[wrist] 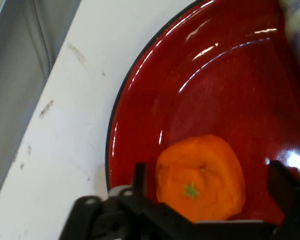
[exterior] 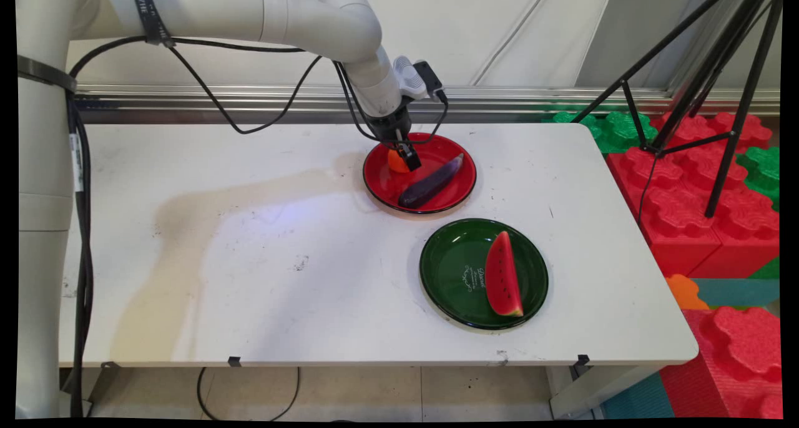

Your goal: Place the picked object on the red plate

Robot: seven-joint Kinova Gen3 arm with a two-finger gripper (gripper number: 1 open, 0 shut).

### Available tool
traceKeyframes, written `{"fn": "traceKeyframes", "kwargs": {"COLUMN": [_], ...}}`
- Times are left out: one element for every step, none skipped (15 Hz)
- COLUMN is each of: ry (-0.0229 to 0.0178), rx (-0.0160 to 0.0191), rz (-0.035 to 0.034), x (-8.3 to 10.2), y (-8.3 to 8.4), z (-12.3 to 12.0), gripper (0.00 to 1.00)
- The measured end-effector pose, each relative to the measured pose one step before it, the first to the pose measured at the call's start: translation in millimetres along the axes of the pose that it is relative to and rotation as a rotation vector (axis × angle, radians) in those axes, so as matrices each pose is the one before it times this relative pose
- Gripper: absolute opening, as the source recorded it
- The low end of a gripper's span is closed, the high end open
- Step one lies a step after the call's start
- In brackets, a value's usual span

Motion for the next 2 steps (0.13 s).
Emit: {"fn": "traceKeyframes", "kwargs": {"ry": [0.00266,0.00508], "rx": [-0.00185,-0.00106], "rz": [0.00609,0.00838], "x": [-0.31,-0.55], "y": [-0.78,-1.43], "z": [-0.46,-1.42], "gripper": [1.00,1.00]}}
